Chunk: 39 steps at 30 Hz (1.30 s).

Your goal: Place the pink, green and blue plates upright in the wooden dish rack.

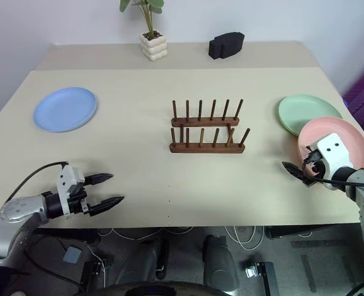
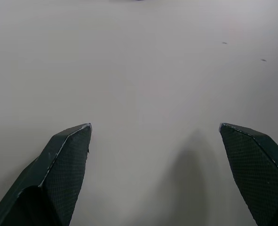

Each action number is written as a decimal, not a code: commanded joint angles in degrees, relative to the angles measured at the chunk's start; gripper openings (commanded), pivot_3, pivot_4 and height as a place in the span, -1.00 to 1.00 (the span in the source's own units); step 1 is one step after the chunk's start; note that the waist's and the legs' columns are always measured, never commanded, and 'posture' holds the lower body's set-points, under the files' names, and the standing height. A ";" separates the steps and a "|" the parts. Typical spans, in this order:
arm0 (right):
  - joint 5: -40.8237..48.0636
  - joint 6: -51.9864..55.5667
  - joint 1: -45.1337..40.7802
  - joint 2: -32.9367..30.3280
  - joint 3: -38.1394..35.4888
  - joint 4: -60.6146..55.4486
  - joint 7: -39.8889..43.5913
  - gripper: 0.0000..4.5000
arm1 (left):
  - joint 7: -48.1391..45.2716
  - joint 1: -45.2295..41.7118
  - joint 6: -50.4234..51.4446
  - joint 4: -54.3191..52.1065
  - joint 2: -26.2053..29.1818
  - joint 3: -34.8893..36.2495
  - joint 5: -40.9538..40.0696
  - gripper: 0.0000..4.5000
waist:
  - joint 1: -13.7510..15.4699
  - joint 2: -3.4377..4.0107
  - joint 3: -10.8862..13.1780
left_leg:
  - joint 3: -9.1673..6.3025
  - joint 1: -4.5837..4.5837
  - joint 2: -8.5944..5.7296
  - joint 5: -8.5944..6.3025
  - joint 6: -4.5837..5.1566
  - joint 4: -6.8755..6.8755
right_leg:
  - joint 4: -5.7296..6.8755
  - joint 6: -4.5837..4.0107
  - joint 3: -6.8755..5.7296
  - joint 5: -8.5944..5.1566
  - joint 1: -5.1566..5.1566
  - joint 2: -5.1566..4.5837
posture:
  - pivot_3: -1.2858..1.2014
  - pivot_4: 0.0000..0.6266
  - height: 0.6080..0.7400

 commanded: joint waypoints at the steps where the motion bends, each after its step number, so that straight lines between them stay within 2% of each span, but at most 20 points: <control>1: -1.12 0.71 -1.36 -0.54 0.10 -0.10 -1.63 1.00 | -0.79 -3.73 1.90 -5.97 0.14 -0.12 -3.23 0.99 | 0.24 0.00 0.00 | 0.00 -0.02 -0.03 0.00 0.00 0.01 | -0.01 0.00 0.00 0.00 -0.01 -0.02 | 0.03 -0.52 0.93; 5: -1.93 1.86 -1.79 0.00 0.31 -0.31 -3.51 1.00 | -0.62 -7.53 4.48 -10.09 -1.38 -3.41 -4.42 0.99 | 0.37 0.00 0.00 | -0.01 -0.19 -0.13 0.00 0.01 0.07 | -0.01 -0.21 -0.01 0.16 -0.10 -0.06 | 0.03 -0.52 0.93; 6: -2.32 2.31 -1.76 0.09 0.29 -0.49 -4.29 0.77 | -0.48 -8.63 4.89 -10.77 -2.07 -4.59 -4.33 1.00 | 0.37 0.00 0.00 | -0.01 -0.20 -0.14 0.01 0.01 0.07 | -0.01 -0.21 -0.01 0.16 -0.10 -0.06 | 0.03 -0.52 0.93; 7: -2.71 2.84 -1.48 0.15 0.19 -0.89 -5.17 0.63 | -0.51 -9.58 5.07 -11.26 -2.70 -5.80 -4.17 1.00 | 0.36 0.00 0.00 | -0.01 -0.20 -0.15 0.01 0.01 0.07 | -0.01 -0.20 -0.01 0.16 -0.11 -0.06 | 0.03 -0.52 0.93; 10: -2.79 3.76 -0.72 0.40 -0.51 -2.28 -6.52 -0.02 | -0.67 -11.45 5.27 -11.23 -4.02 -8.23 -3.43 1.00 | 0.23 -0.01 0.00 | -0.01 -0.20 -0.16 0.01 0.01 0.07 | 0.02 -0.20 -0.01 0.16 -0.11 -0.03 | 0.03 -0.52 0.93; 11: -2.49 4.16 -0.25 0.49 -0.86 -3.34 -6.64 -0.30 | -0.77 -11.81 5.06 -10.96 -4.21 -8.83 -3.08 1.00 | 0.13 -0.01 0.00 | -0.01 -0.20 -0.16 0.01 0.02 0.07 | 0.03 -0.20 -0.01 0.16 -0.11 -0.01 | 0.03 -0.52 0.93; 12: -2.25 4.52 0.11 0.51 -1.11 -4.19 -6.76 -0.49 | -0.80 -12.15 4.86 -10.68 -4.39 -9.35 -2.75 1.00 | 0.06 -0.01 0.00 | -0.01 -0.20 -0.16 0.01 0.02 0.07 | 0.03 -0.20 -0.01 0.16 -0.11 0.00 | 0.03 -0.52 0.93; 14: -1.80 5.45 0.98 0.50 -1.70 -6.09 -6.97 -0.99 | -0.86 -12.53 4.52 -10.26 -4.68 -9.94 -2.47 1.00 | -0.17 0.00 0.00 | -0.01 -0.18 -0.15 0.01 0.02 0.07 | 0.04 -0.20 -0.01 0.16 -0.11 0.01 | 0.03 -0.52 0.93; 19: -1.93 6.72 2.55 -0.22 -3.32 -10.13 -7.32 -0.99 | -0.73 -13.85 4.03 -8.89 -5.85 -11.01 -1.71 1.00 | 0.08 -0.05 0.01 | -0.01 -0.16 -0.14 0.01 0.02 0.12 | 0.04 -0.19 -0.02 0.15 -0.07 0.02 | 0.03 -0.52 0.93; 24: -3.74 9.16 3.99 -4.31 -5.43 -15.48 -7.20 -0.99 | -0.60 -15.41 3.37 -7.05 -7.46 -11.54 -0.81 1.00 | 0.17 -0.06 0.02 | -0.02 -0.21 -0.17 0.01 0.02 0.13 | 0.03 -0.19 -0.02 0.15 -0.08 0.01 | 0.03 -0.52 0.93; 27: -3.20 8.77 2.83 -7.20 -6.60 -18.84 -5.27 -0.99 | -0.65 -16.21 3.33 -6.21 -7.94 -11.64 -0.57 1.00 | 0.05 -0.04 0.02 | -0.02 -0.21 -0.16 0.01 0.02 0.14 | 0.04 -0.18 -0.02 0.15 -0.09 0.01 | 0.03 -0.52 0.93; 30: -1.13 5.19 -2.62 -8.72 -7.42 -21.25 -3.76 -0.99 | -0.28 -16.97 3.01 -5.03 -8.29 -10.90 -0.30 1.00 | -0.35 -0.02 0.03 | 0.00 -0.20 -0.14 0.01 0.02 0.12 | 0.04 -0.14 -0.02 0.13 -0.12 0.02 | 0.03 -0.52 0.93; 34: 4.13 -1.11 -15.50 -4.50 -4.77 -20.70 -2.90 -0.99 | 1.58 -18.42 4.00 -4.16 -9.09 -9.47 -1.20 1.00 | -0.15 -0.06 0.11 | -0.01 -0.20 -0.13 0.01 0.02 0.12 | 0.09 0.01 -0.02 0.05 -0.15 0.04 | 0.03 -0.52 0.93; 37: 10.95 -0.74 -21.53 0.59 -2.26 -21.08 -0.35 -0.99 | 3.44 -19.21 4.80 -4.69 -9.41 -9.40 -0.74 1.00 | 0.03 -0.17 0.14 | -0.04 -0.24 -0.10 0.01 0.02 0.10 | 0.06 -0.18 -0.10 0.17 -0.11 0.10 | 0.03 -0.52 0.93; 39: 15.69 3.20 -23.46 3.57 -0.66 -21.87 -0.02 -0.99 | 5.11 -19.64 6.16 -5.68 -9.58 -9.66 -0.28 1.00 | 0.26 -0.19 0.16 | -0.07 -0.32 -0.14 0.02 0.02 0.11 | 0.03 -0.14 -0.11 0.15 -0.10 0.08 | 0.03 -0.52 0.93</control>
